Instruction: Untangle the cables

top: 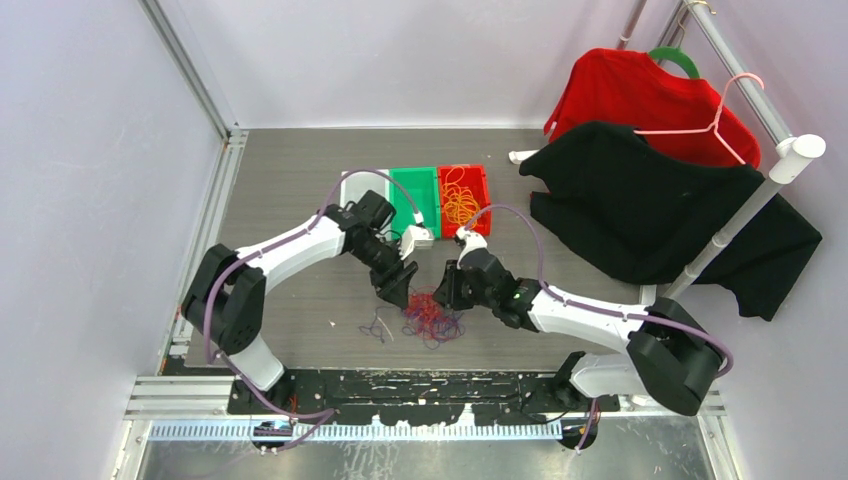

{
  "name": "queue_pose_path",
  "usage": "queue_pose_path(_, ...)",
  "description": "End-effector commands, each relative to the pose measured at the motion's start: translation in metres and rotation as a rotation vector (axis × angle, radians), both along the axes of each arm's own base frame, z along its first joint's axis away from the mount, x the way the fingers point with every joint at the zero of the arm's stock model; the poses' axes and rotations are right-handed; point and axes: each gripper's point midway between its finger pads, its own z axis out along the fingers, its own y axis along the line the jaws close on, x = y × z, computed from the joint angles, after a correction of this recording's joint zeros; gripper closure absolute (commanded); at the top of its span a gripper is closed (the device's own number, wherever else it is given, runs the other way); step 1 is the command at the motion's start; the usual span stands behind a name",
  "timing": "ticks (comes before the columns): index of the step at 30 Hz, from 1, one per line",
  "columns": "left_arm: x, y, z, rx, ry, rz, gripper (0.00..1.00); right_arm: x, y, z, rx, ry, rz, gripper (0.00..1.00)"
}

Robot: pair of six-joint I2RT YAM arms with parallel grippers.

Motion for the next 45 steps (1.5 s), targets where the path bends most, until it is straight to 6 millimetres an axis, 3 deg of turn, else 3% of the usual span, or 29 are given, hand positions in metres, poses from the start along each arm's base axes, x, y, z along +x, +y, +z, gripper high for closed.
queue_pose_path(1,0.019,-0.005,0.008,-0.029,-0.196,-0.189,0.45,0.006,0.003,0.017,0.067,-0.049,-0.034,0.8)
queue_pose_path(6,0.024,-0.013,0.008,-0.045,-0.272,-0.28,0.45,0.005,0.002,0.016,0.075,-0.049,-0.037,0.84)
queue_pose_path(16,0.009,-0.023,-0.007,-0.05,-0.322,-0.451,0.43,0.008,0.003,0.013,0.065,-0.042,-0.041,0.88)
queue_pose_path(25,0.016,-0.026,-0.012,-0.028,-0.366,-0.416,0.76,0.013,-0.001,0.015,0.06,-0.046,-0.06,0.88)
queue_pose_path(31,0.021,-0.027,0.002,-0.021,-0.385,-0.348,1.0,0.015,-0.002,0.017,0.064,-0.049,-0.067,0.89)
queue_pose_path(36,0.018,-0.023,0.025,-0.002,-0.358,-0.271,1.0,0.017,-0.004,0.022,0.072,-0.068,-0.075,0.84)
queue_pose_path(39,0.008,-0.01,0.044,0.036,-0.337,-0.237,1.0,0.02,-0.007,0.026,0.071,-0.086,-0.088,0.81)
queue_pose_path(45,-0.013,0.023,0.081,0.113,-0.322,-0.187,1.0,0.026,-0.014,0.043,0.079,-0.158,-0.107,0.56)
